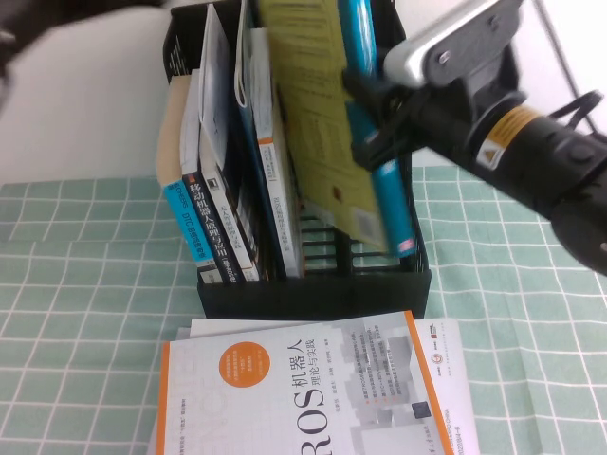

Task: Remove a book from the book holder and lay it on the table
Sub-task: Pick up the right side book from the book shelf, then place the picked book on the book

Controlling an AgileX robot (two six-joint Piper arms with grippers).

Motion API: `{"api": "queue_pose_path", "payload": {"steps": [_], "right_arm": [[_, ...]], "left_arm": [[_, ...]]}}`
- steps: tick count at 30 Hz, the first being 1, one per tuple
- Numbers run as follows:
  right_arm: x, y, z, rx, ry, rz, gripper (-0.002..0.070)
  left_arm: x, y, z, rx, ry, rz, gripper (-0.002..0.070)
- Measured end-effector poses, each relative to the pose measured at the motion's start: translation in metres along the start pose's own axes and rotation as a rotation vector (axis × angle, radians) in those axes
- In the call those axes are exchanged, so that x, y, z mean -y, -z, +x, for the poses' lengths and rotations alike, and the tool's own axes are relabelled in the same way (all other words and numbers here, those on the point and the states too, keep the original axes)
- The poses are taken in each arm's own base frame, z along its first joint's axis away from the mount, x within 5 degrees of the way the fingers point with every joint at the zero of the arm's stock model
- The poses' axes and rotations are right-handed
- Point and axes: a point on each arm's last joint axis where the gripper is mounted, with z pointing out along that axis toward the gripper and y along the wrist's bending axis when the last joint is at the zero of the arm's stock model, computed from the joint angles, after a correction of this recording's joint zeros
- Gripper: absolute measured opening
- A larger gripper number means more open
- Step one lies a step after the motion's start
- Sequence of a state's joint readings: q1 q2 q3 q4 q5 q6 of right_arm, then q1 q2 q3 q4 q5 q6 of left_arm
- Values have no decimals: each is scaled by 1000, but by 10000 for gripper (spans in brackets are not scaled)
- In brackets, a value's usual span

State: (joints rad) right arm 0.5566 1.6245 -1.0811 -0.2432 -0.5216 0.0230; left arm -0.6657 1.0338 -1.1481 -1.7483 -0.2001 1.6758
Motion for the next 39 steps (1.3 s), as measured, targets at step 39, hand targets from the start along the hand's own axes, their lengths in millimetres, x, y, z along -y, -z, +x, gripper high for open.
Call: {"api": "queue_pose_path", "payload": {"steps": [39], "right_arm": [[-55, 116, -87, 64, 391, -782, 197]], "left_arm": [[-49, 97, 2, 72, 104, -386, -3]]}}
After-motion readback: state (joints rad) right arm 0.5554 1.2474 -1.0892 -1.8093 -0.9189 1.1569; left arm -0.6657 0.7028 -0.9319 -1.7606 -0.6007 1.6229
